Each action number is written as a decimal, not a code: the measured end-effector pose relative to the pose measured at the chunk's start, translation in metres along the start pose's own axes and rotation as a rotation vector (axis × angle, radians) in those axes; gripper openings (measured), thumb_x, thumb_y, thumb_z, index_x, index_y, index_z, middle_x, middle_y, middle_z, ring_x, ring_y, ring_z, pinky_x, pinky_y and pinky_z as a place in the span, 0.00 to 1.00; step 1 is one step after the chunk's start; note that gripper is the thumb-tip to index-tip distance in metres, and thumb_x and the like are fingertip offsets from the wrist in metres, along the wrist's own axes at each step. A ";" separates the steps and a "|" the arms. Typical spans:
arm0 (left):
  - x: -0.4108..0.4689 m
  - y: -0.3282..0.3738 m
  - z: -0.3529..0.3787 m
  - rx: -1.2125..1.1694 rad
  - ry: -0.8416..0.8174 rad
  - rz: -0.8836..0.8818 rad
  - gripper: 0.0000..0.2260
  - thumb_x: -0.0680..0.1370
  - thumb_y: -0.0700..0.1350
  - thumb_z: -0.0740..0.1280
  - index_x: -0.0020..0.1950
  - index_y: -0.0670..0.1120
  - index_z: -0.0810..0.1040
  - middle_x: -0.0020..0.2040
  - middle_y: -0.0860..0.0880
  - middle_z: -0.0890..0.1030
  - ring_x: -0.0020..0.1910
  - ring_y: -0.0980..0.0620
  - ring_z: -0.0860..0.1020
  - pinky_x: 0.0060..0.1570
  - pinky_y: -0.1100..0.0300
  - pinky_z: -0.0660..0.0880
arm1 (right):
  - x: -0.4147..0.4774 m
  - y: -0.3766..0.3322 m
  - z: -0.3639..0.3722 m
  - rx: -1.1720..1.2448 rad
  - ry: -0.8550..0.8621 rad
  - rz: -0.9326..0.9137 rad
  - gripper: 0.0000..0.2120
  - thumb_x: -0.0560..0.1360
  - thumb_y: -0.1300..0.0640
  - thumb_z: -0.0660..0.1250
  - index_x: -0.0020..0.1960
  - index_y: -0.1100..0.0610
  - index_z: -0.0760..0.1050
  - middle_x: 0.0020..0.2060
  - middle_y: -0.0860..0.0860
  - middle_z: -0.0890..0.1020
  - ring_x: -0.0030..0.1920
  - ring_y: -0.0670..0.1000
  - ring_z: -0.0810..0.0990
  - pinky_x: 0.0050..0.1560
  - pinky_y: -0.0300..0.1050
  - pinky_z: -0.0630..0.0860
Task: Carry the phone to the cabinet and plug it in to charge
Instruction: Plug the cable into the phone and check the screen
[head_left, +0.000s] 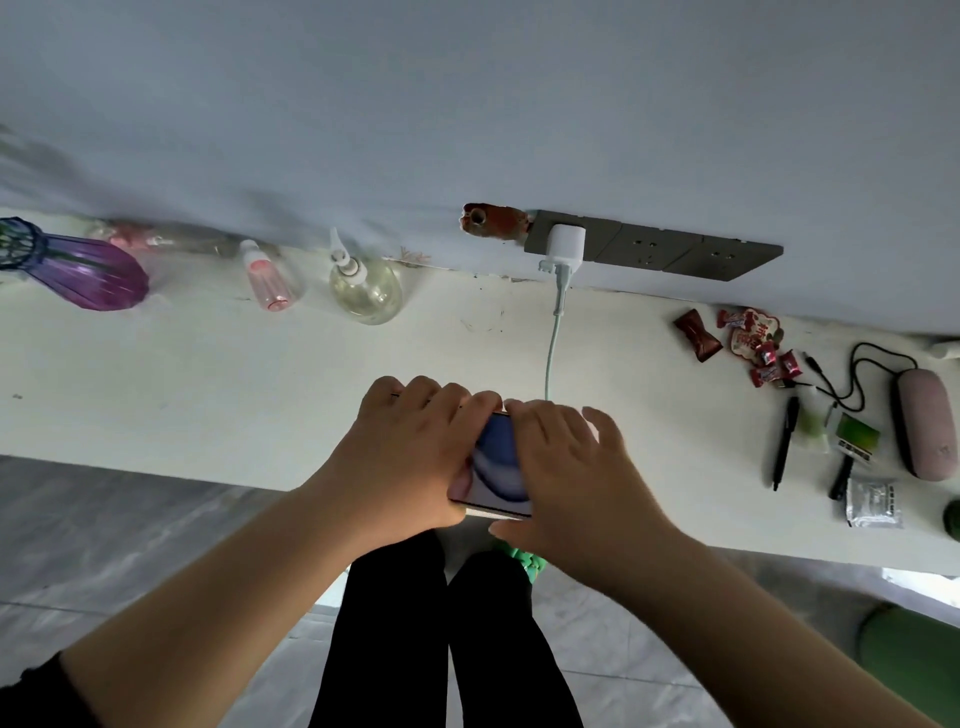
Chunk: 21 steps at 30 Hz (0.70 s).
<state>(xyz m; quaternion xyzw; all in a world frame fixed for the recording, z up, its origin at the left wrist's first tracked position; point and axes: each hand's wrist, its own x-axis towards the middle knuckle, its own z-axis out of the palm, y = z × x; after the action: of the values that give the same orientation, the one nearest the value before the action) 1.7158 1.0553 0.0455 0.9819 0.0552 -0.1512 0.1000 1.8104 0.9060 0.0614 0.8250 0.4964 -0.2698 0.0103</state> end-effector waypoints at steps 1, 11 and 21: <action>0.001 -0.001 0.002 -0.010 0.010 0.005 0.29 0.62 0.52 0.68 0.63 0.49 0.74 0.48 0.50 0.81 0.45 0.43 0.79 0.47 0.49 0.73 | 0.004 -0.002 0.004 -0.025 0.007 0.005 0.39 0.68 0.42 0.66 0.73 0.58 0.60 0.64 0.52 0.72 0.63 0.55 0.72 0.69 0.52 0.60; -0.004 -0.064 0.022 -0.359 -0.054 -0.178 0.57 0.56 0.81 0.59 0.76 0.61 0.36 0.80 0.54 0.48 0.78 0.51 0.45 0.74 0.39 0.42 | 0.028 0.000 0.034 0.132 0.133 0.128 0.33 0.58 0.49 0.75 0.59 0.62 0.75 0.45 0.54 0.81 0.41 0.57 0.80 0.46 0.46 0.74; 0.002 -0.106 0.105 -1.929 -0.001 -0.958 0.29 0.76 0.66 0.53 0.66 0.48 0.74 0.59 0.52 0.80 0.58 0.53 0.79 0.50 0.58 0.76 | 0.090 -0.019 0.115 0.220 0.114 0.232 0.33 0.64 0.44 0.71 0.63 0.58 0.69 0.51 0.52 0.78 0.51 0.55 0.78 0.59 0.47 0.71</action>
<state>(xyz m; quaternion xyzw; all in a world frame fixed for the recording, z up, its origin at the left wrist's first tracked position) 1.6733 1.1368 -0.0722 0.3648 0.5300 -0.0677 0.7626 1.7775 0.9563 -0.0728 0.8869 0.3650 -0.2725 -0.0771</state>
